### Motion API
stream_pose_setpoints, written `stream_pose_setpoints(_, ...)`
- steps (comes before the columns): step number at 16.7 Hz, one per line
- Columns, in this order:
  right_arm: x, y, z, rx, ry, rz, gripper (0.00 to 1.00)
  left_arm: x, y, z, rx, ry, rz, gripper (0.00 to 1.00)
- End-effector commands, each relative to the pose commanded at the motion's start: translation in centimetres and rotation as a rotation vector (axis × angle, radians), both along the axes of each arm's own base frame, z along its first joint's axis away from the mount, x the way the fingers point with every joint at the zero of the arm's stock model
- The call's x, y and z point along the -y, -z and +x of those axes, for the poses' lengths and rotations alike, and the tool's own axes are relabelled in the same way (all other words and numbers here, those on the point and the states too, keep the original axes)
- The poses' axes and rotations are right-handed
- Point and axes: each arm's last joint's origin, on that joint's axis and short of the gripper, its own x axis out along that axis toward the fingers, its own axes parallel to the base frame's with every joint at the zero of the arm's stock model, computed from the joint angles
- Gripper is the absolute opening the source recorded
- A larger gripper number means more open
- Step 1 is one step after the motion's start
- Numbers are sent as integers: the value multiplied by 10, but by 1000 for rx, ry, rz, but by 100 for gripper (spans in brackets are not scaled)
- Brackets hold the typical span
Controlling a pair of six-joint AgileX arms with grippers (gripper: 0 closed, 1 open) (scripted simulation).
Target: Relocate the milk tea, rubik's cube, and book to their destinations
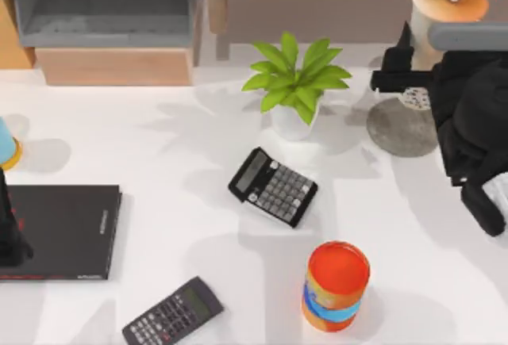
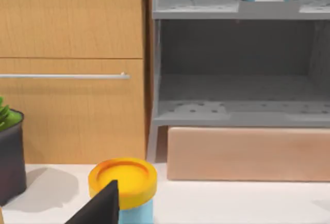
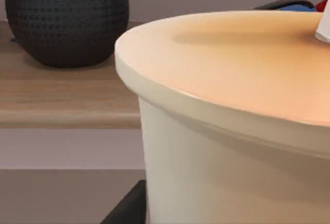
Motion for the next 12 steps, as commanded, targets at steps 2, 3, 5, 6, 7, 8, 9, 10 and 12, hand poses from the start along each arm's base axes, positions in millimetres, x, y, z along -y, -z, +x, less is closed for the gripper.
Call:
stream_pose_setpoints(2, -2, 2, -1, -3, -7, 2, 0, 0, 0, 0, 0, 0, 0, 100)
stream_pose_setpoints(3, -2, 2, -1, -3, -7, 2, 0, 0, 0, 0, 0, 0, 0, 100)
stream_pose_setpoints(5, -1, 0, 0, -1, -5, 4, 0, 0, 0, 0, 0, 0, 0, 100)
stream_pose_setpoints(6, -1, 1, 0, -1, -5, 5, 0, 0, 0, 0, 0, 0, 0, 100)
stream_pose_setpoints(7, -2, 4, 1, 0, -5, 5, 0, 0, 0, 0, 0, 0, 0, 100)
stream_pose_setpoints(8, -2, 8, 1, -1, -6, 4, 0, 0, 0, 0, 0, 0, 0, 100)
stream_pose_setpoints(9, -2, 11, 1, -1, -6, 4, 0, 0, 0, 0, 0, 0, 0, 100)
stream_pose_setpoints(10, -2, 14, 1, -2, -5, 4, 0, 0, 0, 0, 0, 0, 0, 100)
stream_pose_setpoints(12, -2, 21, 0, -2, -6, 3, 0, 0, 0, 0, 0, 0, 0, 100)
